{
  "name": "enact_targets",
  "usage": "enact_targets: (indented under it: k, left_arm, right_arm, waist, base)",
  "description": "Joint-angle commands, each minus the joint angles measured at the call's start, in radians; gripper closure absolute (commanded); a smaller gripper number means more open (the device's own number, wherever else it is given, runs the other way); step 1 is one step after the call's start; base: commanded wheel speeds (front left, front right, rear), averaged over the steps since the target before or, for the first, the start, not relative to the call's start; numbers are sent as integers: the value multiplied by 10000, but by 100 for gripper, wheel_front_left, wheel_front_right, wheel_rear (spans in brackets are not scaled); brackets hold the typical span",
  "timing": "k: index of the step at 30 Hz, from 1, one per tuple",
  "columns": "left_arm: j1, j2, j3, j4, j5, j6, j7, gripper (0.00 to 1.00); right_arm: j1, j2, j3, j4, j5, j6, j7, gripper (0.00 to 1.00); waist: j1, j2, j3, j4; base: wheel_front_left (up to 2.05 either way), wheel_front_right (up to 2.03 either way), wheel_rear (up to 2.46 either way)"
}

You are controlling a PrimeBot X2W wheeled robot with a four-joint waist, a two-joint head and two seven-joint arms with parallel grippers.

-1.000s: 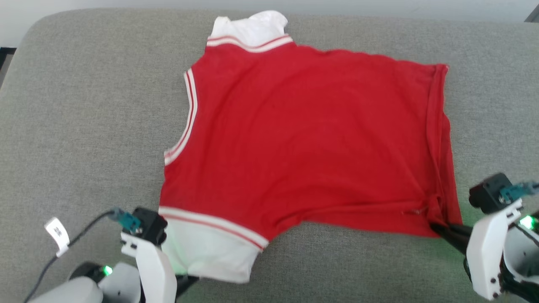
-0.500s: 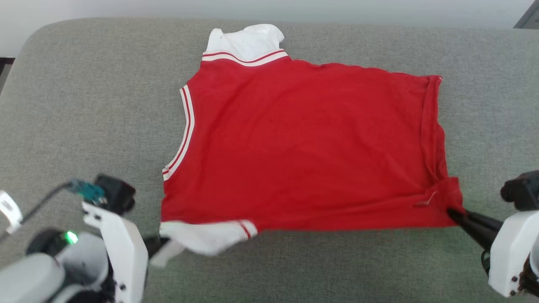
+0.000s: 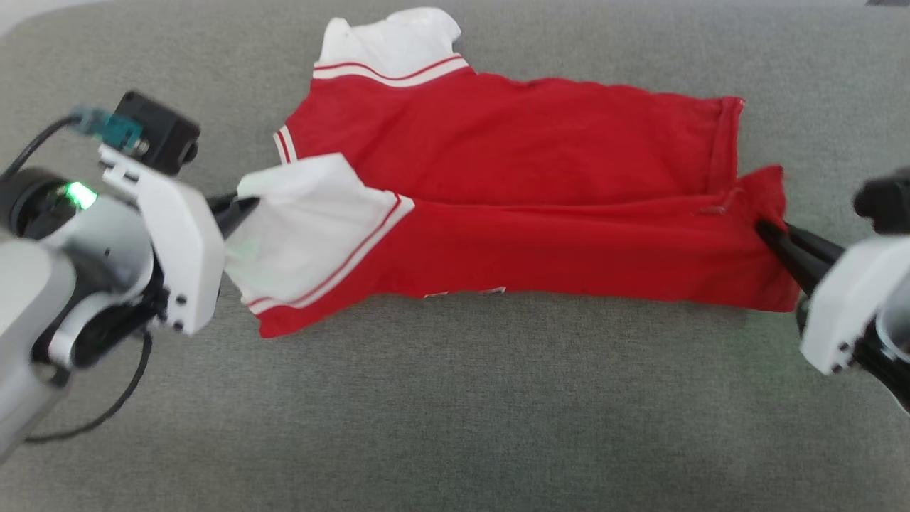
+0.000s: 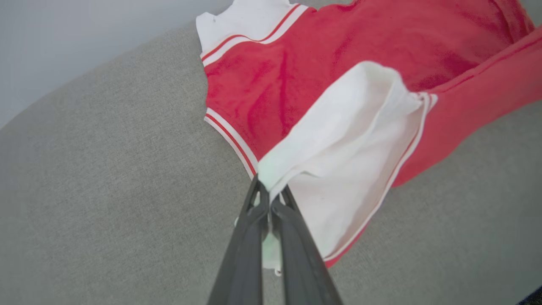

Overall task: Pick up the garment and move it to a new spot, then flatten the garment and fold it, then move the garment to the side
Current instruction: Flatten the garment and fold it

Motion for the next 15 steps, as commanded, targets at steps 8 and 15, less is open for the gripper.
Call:
enact_targets:
  k: [8,15]
  left_arm:
    - [-1130,-1909,-554,3744,357,-1501,-122,100]
    - [-1536,-2963,-754,6265,96,-1995,94,74]
  right_arm:
    - [-1987,759,1055,2348,-643,-23,-554,100]
    - [-2940,952,1826,4007,-673,-23,-806,58]
  waist:
    - [0,0,612,-289]
    - [0,0,732,-335]
  base:
    - [0,0,0]
    - [0,0,0]
